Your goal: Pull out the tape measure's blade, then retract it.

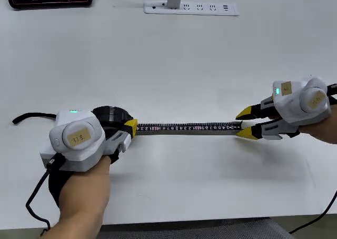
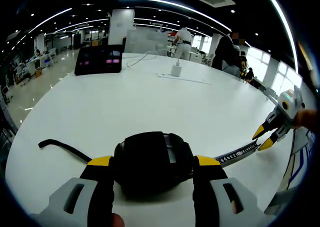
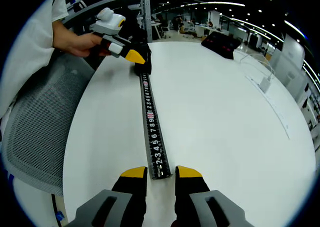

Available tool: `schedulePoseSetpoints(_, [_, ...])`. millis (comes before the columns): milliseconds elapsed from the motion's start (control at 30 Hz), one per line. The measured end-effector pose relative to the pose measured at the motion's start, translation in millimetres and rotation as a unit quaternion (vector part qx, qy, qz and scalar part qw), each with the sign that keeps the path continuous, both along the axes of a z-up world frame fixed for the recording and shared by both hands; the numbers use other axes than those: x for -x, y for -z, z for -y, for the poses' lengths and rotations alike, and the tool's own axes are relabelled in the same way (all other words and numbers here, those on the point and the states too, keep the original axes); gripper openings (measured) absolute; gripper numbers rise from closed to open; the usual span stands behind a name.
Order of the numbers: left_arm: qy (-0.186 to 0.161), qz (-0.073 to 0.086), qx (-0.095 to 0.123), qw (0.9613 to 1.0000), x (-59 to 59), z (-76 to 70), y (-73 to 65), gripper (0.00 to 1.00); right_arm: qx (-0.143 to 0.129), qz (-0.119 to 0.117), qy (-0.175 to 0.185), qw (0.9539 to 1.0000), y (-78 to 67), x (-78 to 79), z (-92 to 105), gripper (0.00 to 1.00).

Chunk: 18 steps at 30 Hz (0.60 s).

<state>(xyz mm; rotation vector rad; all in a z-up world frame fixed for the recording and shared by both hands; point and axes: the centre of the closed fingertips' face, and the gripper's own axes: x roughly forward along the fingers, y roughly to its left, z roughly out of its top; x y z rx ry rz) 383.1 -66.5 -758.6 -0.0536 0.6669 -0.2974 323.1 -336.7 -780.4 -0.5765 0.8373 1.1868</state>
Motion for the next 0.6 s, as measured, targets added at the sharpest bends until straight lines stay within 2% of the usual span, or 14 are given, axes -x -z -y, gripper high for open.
schedulePoseSetpoints(600, [0.000, -0.004, 0.006, 1.0000, -0.3, 0.5, -0.1, 0.60, 0.019, 0.011, -0.013, 0.9997, 4.8, -1.4, 0.6, 0.12])
